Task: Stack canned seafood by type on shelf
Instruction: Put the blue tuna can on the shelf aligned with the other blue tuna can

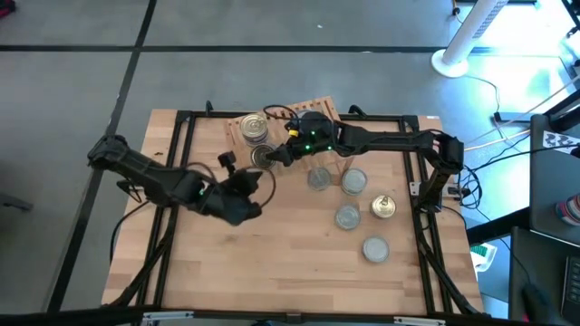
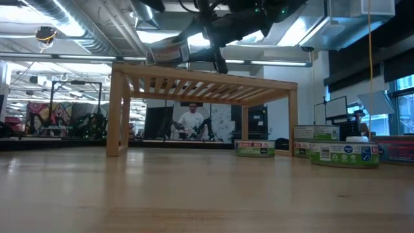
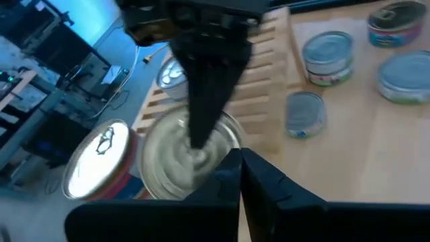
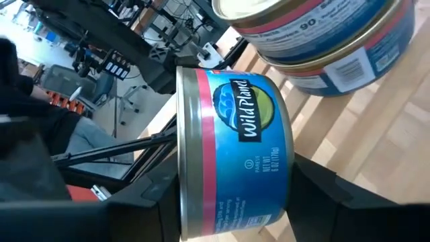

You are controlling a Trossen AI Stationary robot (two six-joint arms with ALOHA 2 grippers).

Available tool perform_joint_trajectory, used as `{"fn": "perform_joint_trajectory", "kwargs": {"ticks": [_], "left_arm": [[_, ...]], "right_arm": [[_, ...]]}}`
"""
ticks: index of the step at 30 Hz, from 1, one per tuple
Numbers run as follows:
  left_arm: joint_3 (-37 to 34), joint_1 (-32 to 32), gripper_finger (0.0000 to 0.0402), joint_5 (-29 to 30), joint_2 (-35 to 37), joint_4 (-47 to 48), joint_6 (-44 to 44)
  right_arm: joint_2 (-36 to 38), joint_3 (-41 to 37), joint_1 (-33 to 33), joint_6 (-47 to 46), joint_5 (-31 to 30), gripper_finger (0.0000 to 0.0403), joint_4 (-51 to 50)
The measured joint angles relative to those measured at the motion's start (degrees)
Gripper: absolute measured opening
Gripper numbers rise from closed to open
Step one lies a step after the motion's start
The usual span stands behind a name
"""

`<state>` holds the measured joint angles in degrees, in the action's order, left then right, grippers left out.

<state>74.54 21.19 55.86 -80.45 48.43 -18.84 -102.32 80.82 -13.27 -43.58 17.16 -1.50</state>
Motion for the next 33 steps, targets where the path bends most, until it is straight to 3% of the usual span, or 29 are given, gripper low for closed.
{"fn": "perform_joint_trajectory", "kwargs": {"ticks": [4, 10, 25, 33], "left_arm": [[0.0, -3.8, 0.0004, -0.8, 0.0, -2.8, 3.6], [0.0, -9.2, 0.0002, -8.9, 0.0, -2.9, 4.4], [0.0, -14.4, 0.0003, -13.5, 0.0, -2.8, 4.9], [0.0, -15.0, 0.0003, -13.7, 0.0, -2.5, 4.8]], "right_arm": [[0.0, 0.0, 0.1, -0.1, 0.0, 0.0197, 0.2], [0.0, 0.0, 0.1, -0.1, -3.0, 0.0198, 0.2], [0.0, 0.2, 0.1, -0.1, -5.1, 0.0256, 0.2], [0.0, 0.2, -0.4, 0.8, -5.1, 0.0255, 0.1]]}}
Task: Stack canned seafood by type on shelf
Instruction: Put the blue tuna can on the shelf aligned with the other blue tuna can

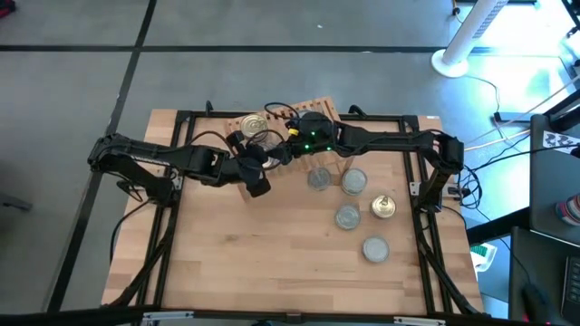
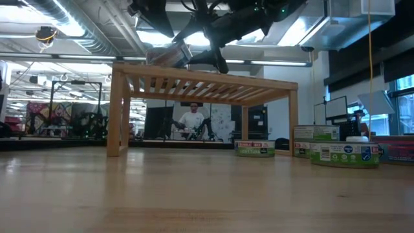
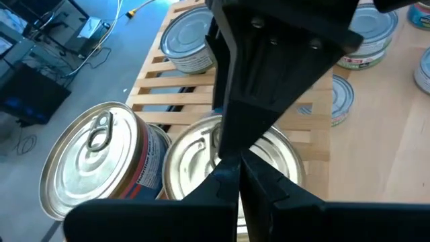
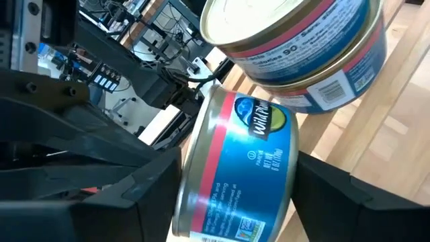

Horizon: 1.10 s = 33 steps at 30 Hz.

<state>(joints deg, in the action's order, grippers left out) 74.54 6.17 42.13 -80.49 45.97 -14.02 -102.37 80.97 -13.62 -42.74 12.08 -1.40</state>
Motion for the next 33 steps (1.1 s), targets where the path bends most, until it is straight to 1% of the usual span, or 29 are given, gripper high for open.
{"fn": "perform_joint_trajectory", "kwargs": {"ticks": [7, 15, 22, 25, 28, 31, 33], "left_arm": [[0.0, 0.2, 0.0003, -0.1, 0.0, 0.2, 0.1], [0.0, 0.2, 0.0003, -0.1, 0.0, 0.2, 0.2], [0.0, -0.6, 0.0003, -0.2, -0.2, 0.2, 0.3], [0.0, -1.5, 0.0003, -1.6, -0.2, 0.2, 0.3], [0.0, -2.3, 0.0003, -2.1, -0.2, 0.2, 0.5], [0.0, -2.9, 0.0003, -2.1, -0.2, 0.1, 0.7], [0.0, -3.3, 0.0003, -2.2, -0.2, 0.1, 0.7]], "right_arm": [[0.0, 0.0, -0.7, 8.4, 0.1, 0.025, -2.2], [0.0, -0.1, -0.7, 16.0, 0.5, 0.025, -5.1], [0.0, -0.1, -0.7, 16.2, 1.1, 0.025, -5.5], [0.0, 0.1, -0.7, 15.4, 1.8, 0.025, -5.8], [0.0, 1.3, -0.7, 12.8, 3.6, 0.025, -6.8], [-0.1, 3.3, -0.7, 12.2, 4.0, 0.025, -7.0], [-0.1, 5.0, -0.7, 11.3, 3.8, 0.025, -9.1]]}}
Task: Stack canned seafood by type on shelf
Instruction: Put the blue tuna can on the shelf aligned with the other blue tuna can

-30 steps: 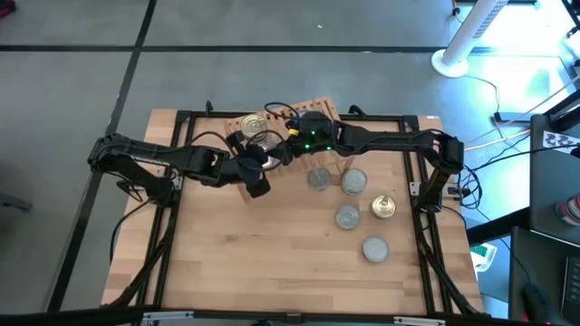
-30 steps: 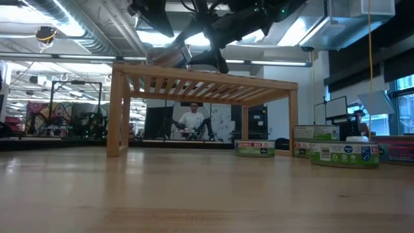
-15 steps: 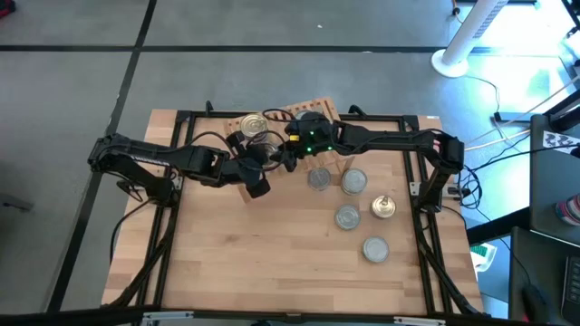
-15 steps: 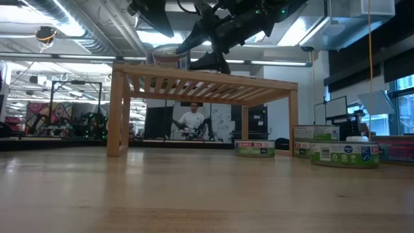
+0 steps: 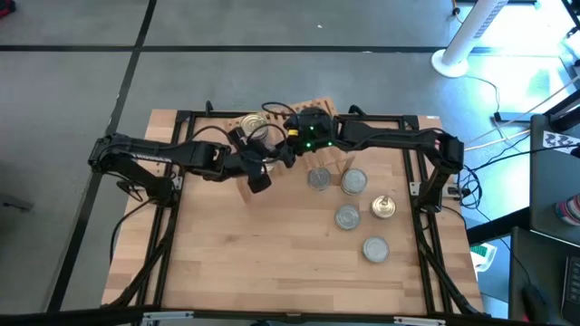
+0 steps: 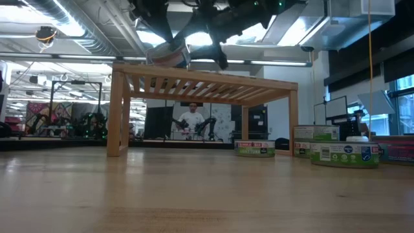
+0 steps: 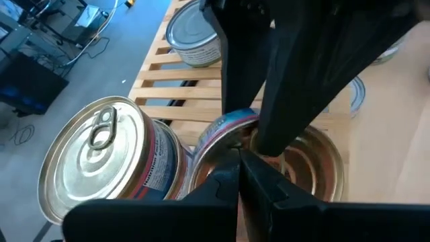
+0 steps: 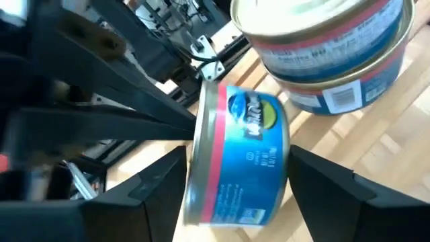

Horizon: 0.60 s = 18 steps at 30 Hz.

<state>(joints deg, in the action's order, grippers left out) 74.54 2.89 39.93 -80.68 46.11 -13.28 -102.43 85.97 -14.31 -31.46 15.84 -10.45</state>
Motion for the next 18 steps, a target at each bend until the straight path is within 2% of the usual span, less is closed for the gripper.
{"fn": "perform_joint_trajectory", "kwargs": {"ticks": [8, 13, 18], "left_arm": [[0.0, -1.3, 0.0003, -3.6, 0.0, 0.0, -0.3], [0.0, -1.5, 0.0003, -3.9, 0.0, 0.0, -0.3], [0.0, -1.5, 0.0003, -3.9, 0.0, 0.0, -0.3]], "right_arm": [[0.0, 1.5, 0.0, 0.5, -3.3, 0.025, -3.7], [0.0, 1.5, 0.0, 2.6, -8.6, 0.025, -8.1], [0.0, 1.5, 0.0, 5.4, -9.9, 0.025, -9.1]]}}
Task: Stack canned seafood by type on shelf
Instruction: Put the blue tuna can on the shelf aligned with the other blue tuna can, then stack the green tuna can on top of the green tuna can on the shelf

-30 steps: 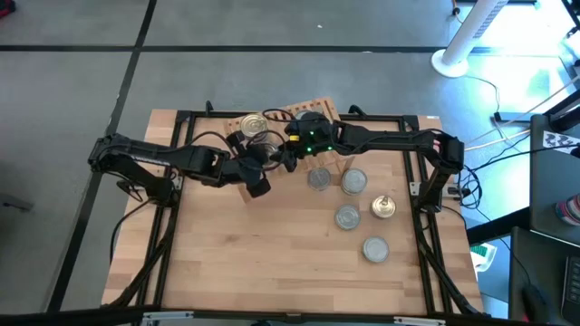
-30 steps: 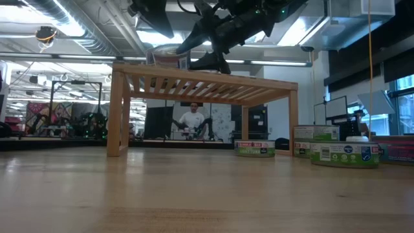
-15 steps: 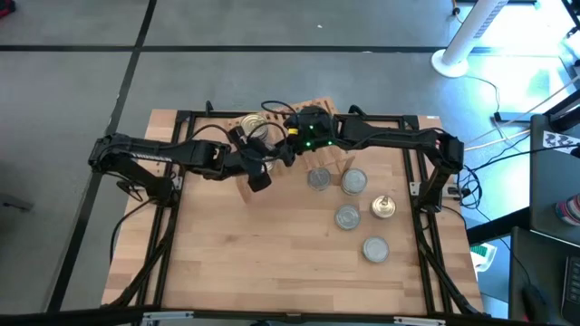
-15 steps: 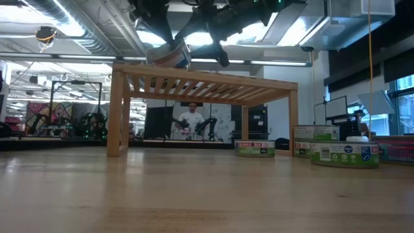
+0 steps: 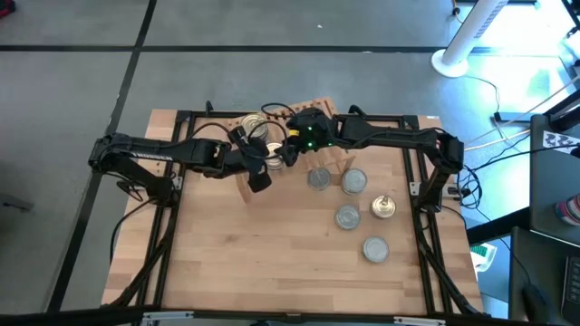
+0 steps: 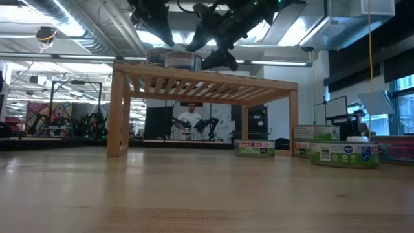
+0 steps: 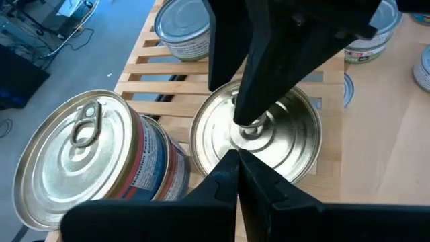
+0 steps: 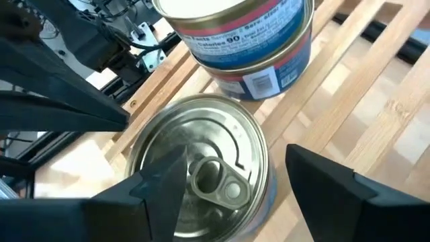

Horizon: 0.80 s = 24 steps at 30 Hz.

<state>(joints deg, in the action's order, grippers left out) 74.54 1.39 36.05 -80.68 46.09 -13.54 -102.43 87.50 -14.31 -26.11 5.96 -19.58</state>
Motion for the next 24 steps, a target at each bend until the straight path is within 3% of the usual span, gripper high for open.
{"fn": "perform_joint_trajectory", "kwargs": {"ticks": [12, 24], "left_arm": [[0.0, 0.4, 0.0003, 0.0, 0.0, 0.0, 0.0], [0.0, 3.2, 0.0003, 0.2, 0.0, 0.0, 3.2]], "right_arm": [[0.0, 4.8, 0.0, 11.9, -1.5, 0.025, -2.6], [0.0, 24.5, 0.4, 19.1, -1.5, 0.025, -34.2]]}}
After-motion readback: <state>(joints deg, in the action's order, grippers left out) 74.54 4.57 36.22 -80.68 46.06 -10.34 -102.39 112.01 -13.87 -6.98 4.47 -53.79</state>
